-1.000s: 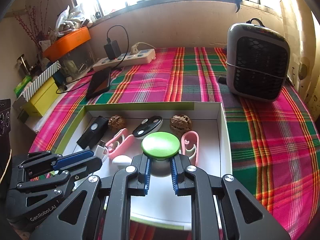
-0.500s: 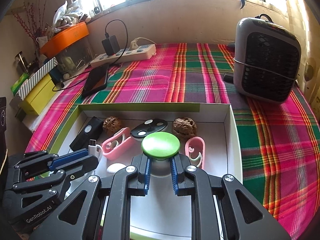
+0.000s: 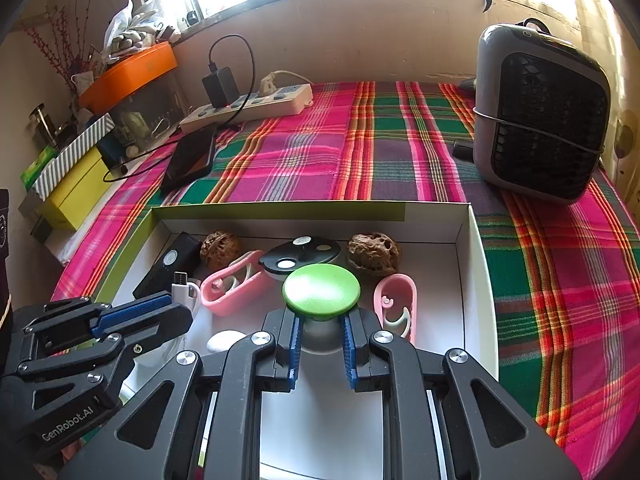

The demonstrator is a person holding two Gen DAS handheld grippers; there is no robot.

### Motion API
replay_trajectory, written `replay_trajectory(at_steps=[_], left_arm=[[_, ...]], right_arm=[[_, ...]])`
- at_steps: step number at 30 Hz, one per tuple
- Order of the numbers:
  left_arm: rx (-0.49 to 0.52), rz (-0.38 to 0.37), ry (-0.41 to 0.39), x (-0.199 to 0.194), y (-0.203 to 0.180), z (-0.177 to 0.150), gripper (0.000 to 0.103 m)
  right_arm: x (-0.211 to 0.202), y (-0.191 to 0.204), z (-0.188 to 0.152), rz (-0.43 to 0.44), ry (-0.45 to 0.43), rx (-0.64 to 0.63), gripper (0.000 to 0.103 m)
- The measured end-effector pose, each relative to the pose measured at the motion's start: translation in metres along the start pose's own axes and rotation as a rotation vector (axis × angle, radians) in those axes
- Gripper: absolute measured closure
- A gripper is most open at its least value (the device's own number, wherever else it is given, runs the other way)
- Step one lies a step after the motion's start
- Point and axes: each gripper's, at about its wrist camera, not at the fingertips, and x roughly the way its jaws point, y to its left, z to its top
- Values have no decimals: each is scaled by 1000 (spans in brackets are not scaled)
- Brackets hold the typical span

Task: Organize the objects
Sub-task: 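Open the right tool to drop the green mushroom into the box, then open the left tool to drop the white cable into the box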

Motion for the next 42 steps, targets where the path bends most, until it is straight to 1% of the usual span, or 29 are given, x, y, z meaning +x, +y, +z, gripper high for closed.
replay_trajectory(at_steps=[6,13,22,23,25,26,42], left_arm=[[-3,2,3,1,0,1,91],[-18,11,24,5,3,-1,91],[-15,11,21,4,3,-3,91],[-15,12,21,4,3,-3,91],[-15,9,19,4,3,-3,91],[-15,9,18,4,3,-3,91],[-13,23,11,-6,0,-5,90]], right_arm=[[-1,2,-1,0,-2,-10,85],[0,5,-1,-5,-3,-23,73],[-2,5,-3,-5,-7,-20,71],[-2,5,-3,-3,-7,-19,69],[-3,6,-3,1,-10,-19,54],[-3,7,-3,1,-12,-20,52],[-14,6,-5,-11,-39,0,52]])
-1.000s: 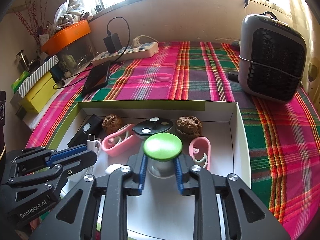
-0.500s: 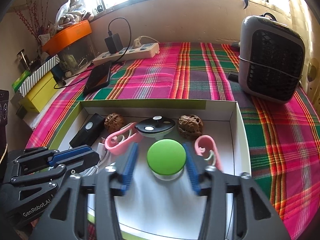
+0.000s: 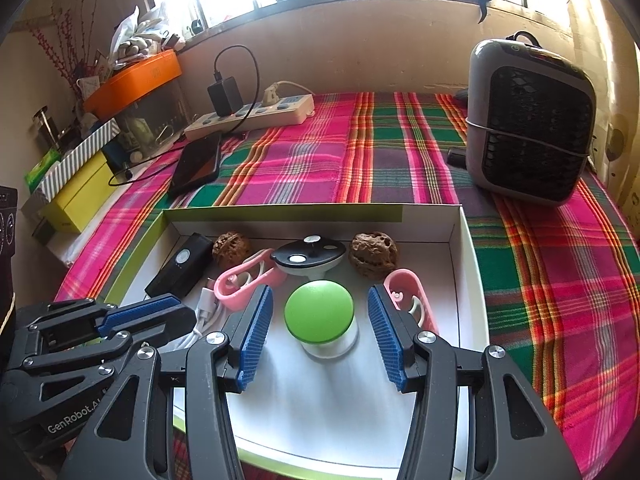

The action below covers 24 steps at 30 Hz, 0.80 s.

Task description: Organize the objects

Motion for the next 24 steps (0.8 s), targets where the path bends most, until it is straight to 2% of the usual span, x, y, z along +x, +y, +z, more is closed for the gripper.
replay_trajectory(at_steps=[12,24], left_arm=[[1,36,-28,-21,-6,-13,88],[5,92,-86,-53,-17,-33,88]], right_arm=[[-19,7,-7,-32,-12,-6,52],[-62,24,-28,-62,-46,-31,52]])
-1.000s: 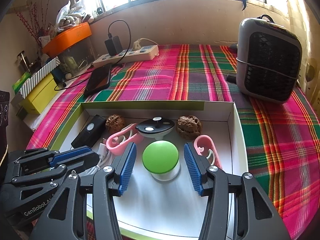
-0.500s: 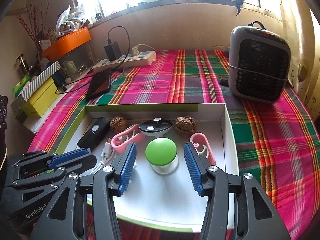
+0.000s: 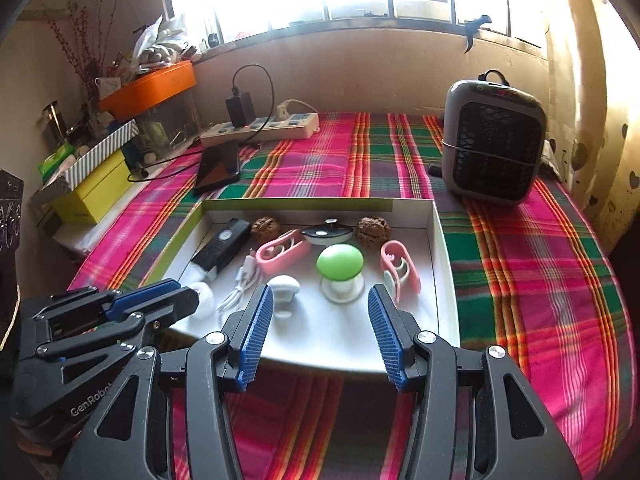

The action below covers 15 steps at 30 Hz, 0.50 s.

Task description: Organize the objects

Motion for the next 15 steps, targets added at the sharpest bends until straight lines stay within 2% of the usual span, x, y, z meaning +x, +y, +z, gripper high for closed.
replay_trajectory(at_steps=[3,15], left_arm=[[36,31,-10,-6,-6,-8,88],[15,42,36,-9,-13,-44,88]], right_arm=[[-5,1,-6,-10,11,5,52],[-11,0,-45,-50,70,10,52]])
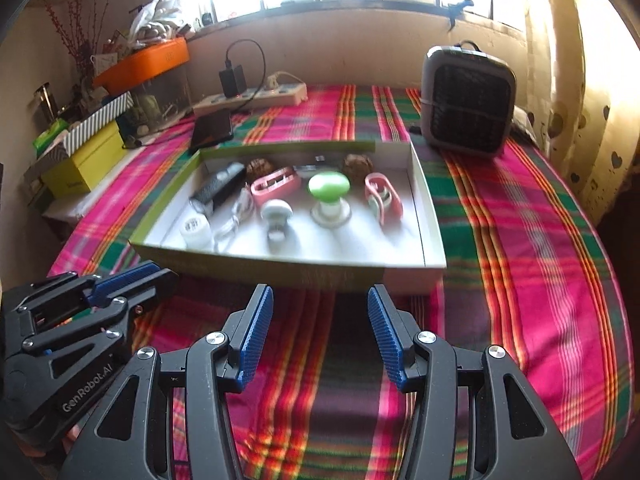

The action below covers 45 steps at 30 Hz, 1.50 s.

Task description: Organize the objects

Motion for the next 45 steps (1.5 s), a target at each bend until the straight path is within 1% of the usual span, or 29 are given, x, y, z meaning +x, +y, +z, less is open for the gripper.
replay_trajectory(at_steps=[5,10,12,19,21,23,28,30,33,38,45], left_arm=[[-2,31,29,3,1,-13,88],[7,55,33,2,0,-23,88],[5,63,40,2,0,-27,88],[-11,78,30,-2,-2,-34,88],[-8,90,22,-4,-5,-38,86],[-16,88,10,-7,-7,-42,81],[0,110,-1,-8,-12,-46,80],[-13,107,-7,-9,-12,-47,79],[-34,87,-19,-12,-10,-50,76],[-17,107,-27,-13,-14,-53,75],[-19,109,-30,-13,-14,-54,75]], right_arm=[[1,-4,-15,-8,26,14,52],[2,-6,-28,-16,47,29,52],[0,-4,-31,-37,41,14,52],[-7,-1,-40,-66,35,3,52],[-9,0,-43,-79,32,-5,52],[-10,1,-46,-89,27,-12,52],[-13,1,-50,-100,19,1,52],[-14,1,-51,-106,17,0,52],[-15,1,-53,-115,9,7,52],[-16,2,-55,-120,2,8,52],[-16,3,-56,-127,0,13,51]])
